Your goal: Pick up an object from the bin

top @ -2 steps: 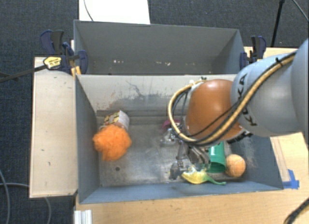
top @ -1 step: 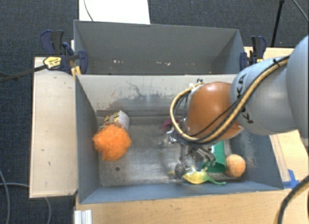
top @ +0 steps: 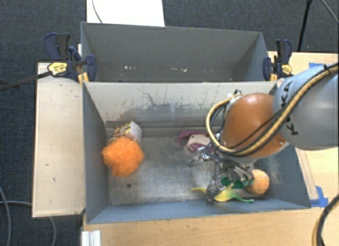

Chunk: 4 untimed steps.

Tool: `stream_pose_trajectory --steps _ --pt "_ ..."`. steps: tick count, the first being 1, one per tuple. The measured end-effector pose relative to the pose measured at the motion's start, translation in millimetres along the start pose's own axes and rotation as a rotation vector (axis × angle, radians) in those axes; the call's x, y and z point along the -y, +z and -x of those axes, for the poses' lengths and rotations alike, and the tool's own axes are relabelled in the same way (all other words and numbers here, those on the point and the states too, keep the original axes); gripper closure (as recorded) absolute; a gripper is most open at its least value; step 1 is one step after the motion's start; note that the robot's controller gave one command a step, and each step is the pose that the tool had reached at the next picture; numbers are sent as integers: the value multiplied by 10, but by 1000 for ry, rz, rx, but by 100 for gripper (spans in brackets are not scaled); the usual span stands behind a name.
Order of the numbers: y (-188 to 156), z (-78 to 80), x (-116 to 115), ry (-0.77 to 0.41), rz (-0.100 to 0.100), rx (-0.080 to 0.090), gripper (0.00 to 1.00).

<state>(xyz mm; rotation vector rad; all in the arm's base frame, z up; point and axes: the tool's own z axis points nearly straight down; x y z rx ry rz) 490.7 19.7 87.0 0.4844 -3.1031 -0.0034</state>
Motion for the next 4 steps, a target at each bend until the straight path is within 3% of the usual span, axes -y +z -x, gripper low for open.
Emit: stream_pose_trajectory --steps 1,2,3,4 --pt "98 -185 292 47 -4 18 0" --pt "102 -189 328 20 -4 20 0" --pt "113 -330 712 279 3 6 100" --pt "113 -331 722 278 2 6 100"
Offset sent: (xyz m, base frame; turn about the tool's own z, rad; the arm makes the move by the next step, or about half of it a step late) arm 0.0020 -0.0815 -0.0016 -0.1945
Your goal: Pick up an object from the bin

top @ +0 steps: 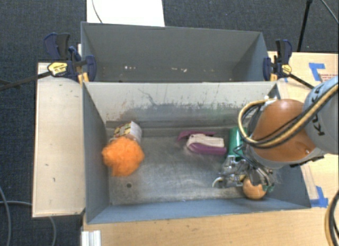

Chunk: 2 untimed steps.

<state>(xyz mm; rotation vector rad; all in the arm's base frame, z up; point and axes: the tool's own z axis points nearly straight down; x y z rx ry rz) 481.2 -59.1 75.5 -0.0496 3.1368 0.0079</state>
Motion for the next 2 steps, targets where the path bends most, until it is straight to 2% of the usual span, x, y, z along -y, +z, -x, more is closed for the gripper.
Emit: stream_pose_trajectory --steps 1,2 --pt "-25 -3 9 2 -1 -4 100" --pt "-1497 142 -515 -103 -4 -2 100"
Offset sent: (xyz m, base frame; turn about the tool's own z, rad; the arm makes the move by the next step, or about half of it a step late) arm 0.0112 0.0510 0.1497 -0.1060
